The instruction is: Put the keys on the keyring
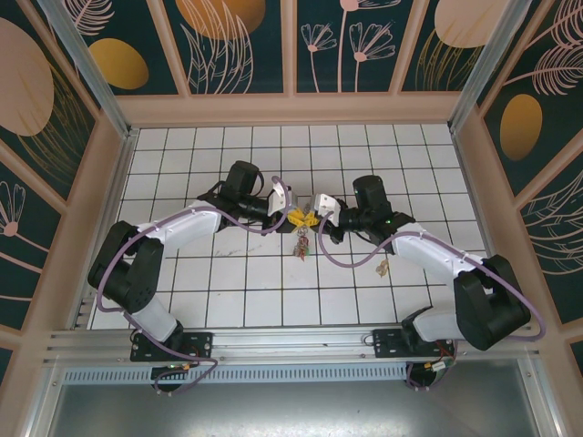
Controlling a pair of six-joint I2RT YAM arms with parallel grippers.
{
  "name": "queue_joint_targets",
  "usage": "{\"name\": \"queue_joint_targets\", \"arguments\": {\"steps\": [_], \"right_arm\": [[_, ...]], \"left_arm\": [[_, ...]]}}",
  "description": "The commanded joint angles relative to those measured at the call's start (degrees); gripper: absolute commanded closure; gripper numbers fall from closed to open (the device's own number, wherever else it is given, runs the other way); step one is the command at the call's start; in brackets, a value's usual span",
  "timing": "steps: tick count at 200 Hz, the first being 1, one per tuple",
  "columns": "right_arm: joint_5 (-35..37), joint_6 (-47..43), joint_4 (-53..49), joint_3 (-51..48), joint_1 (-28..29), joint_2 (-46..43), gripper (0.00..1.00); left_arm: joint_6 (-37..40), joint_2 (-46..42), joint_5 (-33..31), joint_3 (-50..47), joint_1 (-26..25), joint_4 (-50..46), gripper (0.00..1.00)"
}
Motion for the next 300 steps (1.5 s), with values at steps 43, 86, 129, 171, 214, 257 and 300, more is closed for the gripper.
{"name": "queue_joint_targets", "arguments": {"steps": [43,86,129,171,214,257,300], "right_arm": [[-1.5,1.19,0.96,2.5,0.07,0.25,0.94],[0.81,3.35,6.41,-3.16,-0.16,-2.63,0.83],[1.29,4.68,10.39,-5.88,-0.25,-4.02,0.83],[1.93,5.06,12.53,-7.25,-0.59,-4.81,0.88],[1.82,4.66,12.68,-7.25,-0.95,-4.64,0.91],[0.8,3.29,10.87,-5.44,-1.48,-4.3,1.0],[-1.88,3.34,9.4,-3.39,-1.73,-3.43,1.0]], "left_arm": [[2.02,0.98,3.94,1.42,-0.29,-0.76,1.0],[-4.26,-0.95,5.26,-3.22,-0.29,9.37,1.0],[-9.27,-1.5,6.7,-6.81,-0.29,16.53,1.0],[-12.94,-1.57,7.78,-8.18,-0.27,21.18,1.0],[-15.39,-1.39,8.22,-8.85,-0.29,24.05,1.0],[-13.03,-1.22,6.31,-7.94,-0.29,20.62,1.0],[-6.88,-0.43,6.24,-4.96,-0.29,11.78,0.9]]}}
